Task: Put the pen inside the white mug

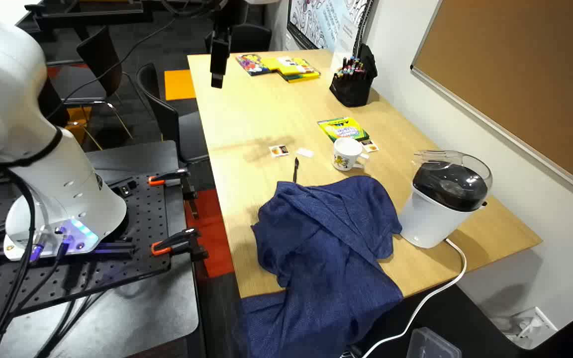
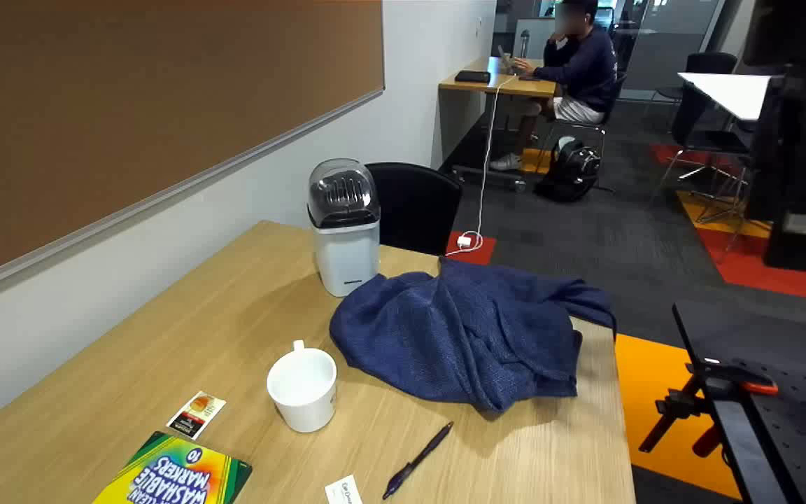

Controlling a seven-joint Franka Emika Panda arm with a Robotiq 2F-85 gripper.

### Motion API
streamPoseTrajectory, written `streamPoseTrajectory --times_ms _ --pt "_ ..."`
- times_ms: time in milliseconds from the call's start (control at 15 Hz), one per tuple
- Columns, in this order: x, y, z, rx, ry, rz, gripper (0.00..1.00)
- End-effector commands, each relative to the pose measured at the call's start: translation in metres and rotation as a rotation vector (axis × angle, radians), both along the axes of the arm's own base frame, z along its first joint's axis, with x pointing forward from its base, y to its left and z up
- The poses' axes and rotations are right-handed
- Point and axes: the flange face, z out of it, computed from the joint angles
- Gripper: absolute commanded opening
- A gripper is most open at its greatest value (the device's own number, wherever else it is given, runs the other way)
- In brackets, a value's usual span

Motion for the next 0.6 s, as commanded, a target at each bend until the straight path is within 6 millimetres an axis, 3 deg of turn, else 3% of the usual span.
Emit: streamPoseTrajectory --times_ms 0,533 --pt "0.0001 -0.0001 0.0004 0.0 0.001 0.0 1.0" --pt "0.0006 -0.0005 0.0004 -0.005 -0.003 0.008 1.0"
